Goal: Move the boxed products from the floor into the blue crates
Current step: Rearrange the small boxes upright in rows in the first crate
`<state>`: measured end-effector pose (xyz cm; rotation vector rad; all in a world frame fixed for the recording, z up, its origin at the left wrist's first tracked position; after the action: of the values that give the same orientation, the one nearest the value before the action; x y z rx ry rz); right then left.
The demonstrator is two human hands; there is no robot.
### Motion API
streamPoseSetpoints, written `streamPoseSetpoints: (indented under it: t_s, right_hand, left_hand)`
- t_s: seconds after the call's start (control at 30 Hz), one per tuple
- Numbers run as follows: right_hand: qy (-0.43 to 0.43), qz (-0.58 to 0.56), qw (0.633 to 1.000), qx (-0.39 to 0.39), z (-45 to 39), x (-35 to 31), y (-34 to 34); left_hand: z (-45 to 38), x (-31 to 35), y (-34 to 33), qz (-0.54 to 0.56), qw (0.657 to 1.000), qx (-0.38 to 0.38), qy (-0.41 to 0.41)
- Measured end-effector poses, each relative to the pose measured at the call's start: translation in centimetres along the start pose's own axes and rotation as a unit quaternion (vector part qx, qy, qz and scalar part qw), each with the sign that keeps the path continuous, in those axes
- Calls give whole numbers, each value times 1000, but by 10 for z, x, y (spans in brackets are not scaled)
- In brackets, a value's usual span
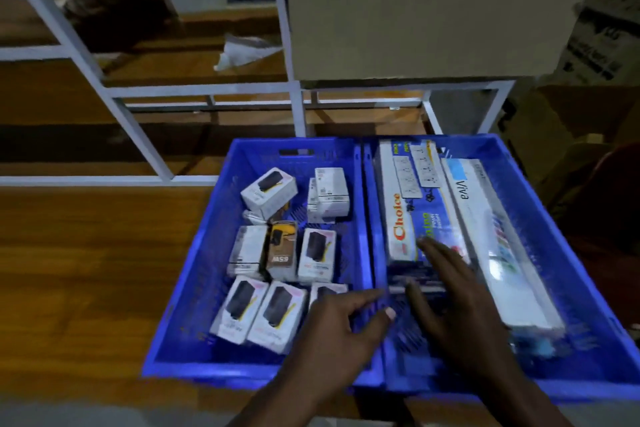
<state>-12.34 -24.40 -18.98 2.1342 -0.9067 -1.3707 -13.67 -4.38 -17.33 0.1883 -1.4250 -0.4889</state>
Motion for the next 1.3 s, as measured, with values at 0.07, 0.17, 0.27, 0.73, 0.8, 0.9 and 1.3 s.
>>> streamPoseSetpoints:
  t_s: [0.07, 0.17, 0.27, 0.73, 0.8, 0.9, 1.3]
  right_hand:
    - [0, -14, 1000, 4, 8, -24, -28]
    - [-21, -31, 999, -14, 16, -55, -61]
    - [-33, -35, 998, -41, 18, -79, -81]
    - [-75, -5, 980, -186, -18, -78, -144]
    - [-99, -14, 973, -209, -19, -71, -151]
    - [-125, -10, 963, -238, -17, -66, -153]
    - [-105, 12, 918, -383, -5, -61, -170]
  left_hand:
    - [4, -17, 32, -65, 997, 12, -25]
    - [5, -39, 78, -126, 991, 13, -37]
    - [1, -60, 113, -149, 989, 25, 3]
    - [-40, -143, 137, -236, 965, -36, 107]
    - [-40, -148, 133, -234, 964, -42, 122]
    - [-43, -144, 130, -223, 966, -38, 126]
    - [-50, -158, 133, -262, 947, -43, 183]
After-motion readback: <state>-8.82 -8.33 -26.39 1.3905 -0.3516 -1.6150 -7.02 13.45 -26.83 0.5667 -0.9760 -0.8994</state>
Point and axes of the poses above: each hand's wrist, its own z-axis away from the middle knuckle, its own y-axis out of the back of the hand, x = y × z, the point moved 2 cm from there along -z, towards the middle knuckle, and after that the axes turned 1 degree about x, right-handed, at the moved point
